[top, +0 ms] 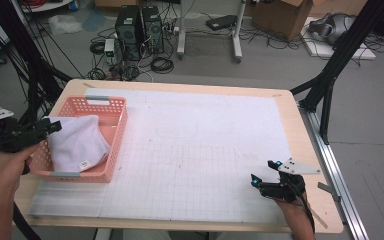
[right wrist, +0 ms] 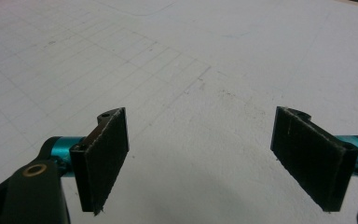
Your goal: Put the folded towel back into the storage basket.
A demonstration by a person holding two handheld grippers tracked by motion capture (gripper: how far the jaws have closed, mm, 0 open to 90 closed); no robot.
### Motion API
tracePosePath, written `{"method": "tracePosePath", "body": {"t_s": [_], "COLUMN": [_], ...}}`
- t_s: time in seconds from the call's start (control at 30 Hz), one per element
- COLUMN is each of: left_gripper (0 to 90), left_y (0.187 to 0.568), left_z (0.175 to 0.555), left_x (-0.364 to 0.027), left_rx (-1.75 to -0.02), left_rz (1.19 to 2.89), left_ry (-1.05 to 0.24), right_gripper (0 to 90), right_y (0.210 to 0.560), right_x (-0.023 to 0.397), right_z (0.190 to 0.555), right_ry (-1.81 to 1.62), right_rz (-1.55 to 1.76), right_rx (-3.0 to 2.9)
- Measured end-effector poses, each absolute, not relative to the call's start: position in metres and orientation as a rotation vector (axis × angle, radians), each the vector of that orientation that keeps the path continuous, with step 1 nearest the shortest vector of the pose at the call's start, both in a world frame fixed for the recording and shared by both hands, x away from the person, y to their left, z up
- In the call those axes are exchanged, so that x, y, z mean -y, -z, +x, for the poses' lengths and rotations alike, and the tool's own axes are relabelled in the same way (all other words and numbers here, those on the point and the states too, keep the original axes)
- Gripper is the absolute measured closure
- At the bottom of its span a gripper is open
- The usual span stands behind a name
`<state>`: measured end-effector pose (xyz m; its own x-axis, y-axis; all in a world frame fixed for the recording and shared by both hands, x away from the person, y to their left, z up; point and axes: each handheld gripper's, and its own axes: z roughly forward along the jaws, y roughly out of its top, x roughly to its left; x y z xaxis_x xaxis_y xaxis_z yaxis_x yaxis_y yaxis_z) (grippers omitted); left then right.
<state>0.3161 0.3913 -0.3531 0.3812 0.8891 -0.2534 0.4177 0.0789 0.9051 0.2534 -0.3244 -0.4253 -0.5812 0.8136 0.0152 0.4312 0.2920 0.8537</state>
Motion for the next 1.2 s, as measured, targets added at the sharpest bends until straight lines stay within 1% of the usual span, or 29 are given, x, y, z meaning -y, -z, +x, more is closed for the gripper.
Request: {"method": "tracePosePath", "body": {"t_s": [0.03,0.2,0.37,0.47,0.53,0.63,0.67,0.77,0.8,0.93,1.07,1.2], "left_gripper": [42.4,42.4,39.4,37.4,35.7,35.4,36.6,36.4,36.8,38.1,37.0,36.1], "left_y": [0.353,0.356,0.361,0.362,0.363,0.366,0.367,0.368,0.37,0.375,0.381,0.384], "left_z": [0.315,0.316,0.321,0.324,0.327,0.33,0.332,0.339,0.344,0.351,0.359,0.362], "left_x": [-0.389,-0.377,-0.361,-0.352,-0.347,-0.343,-0.342,-0.339,-0.335,-0.33,-0.322,-0.317], "left_rx": [-1.221,-1.22,-1.202,-1.197,-1.222,-1.277,-1.302,-1.341,-1.368,-1.391,-1.411,-1.417], "left_rz": [1.546,1.587,1.637,1.688,1.729,1.78,1.8,1.85,1.9,1.957,2.022,2.051], "left_ry": [-0.549,-0.553,-0.557,-0.581,-0.62,-0.652,-0.659,-0.651,-0.657,-0.649,-0.648,-0.648], "right_gripper": [17.9,17.9,17.9,17.9,17.9,18.0,17.9,17.9,17.9,17.9,17.9,17.9], "right_y": [0.425,0.425,0.425,0.425,0.425,0.425,0.425,0.426,0.426,0.425,0.425,0.426], "right_x": [0.324,0.324,0.324,0.325,0.325,0.326,0.326,0.325,0.325,0.324,0.327,0.328], "right_z": [0.254,0.254,0.254,0.254,0.254,0.254,0.254,0.254,0.254,0.254,0.254,0.254], "right_ry": [-1.213,-1.212,-1.21,-1.213,-1.212,-1.212,-1.212,-1.214,-1.215,-1.215,-1.214,-1.211], "right_rz": [1.111,1.107,1.107,1.116,1.113,1.108,1.108,1.111,1.116,1.108,1.11,1.11], "right_rx": [-2.144,-2.145,-2.145,-2.144,-2.143,-2.141,-2.142,-2.142,-2.144,-2.145,-2.142,-2.139]}}
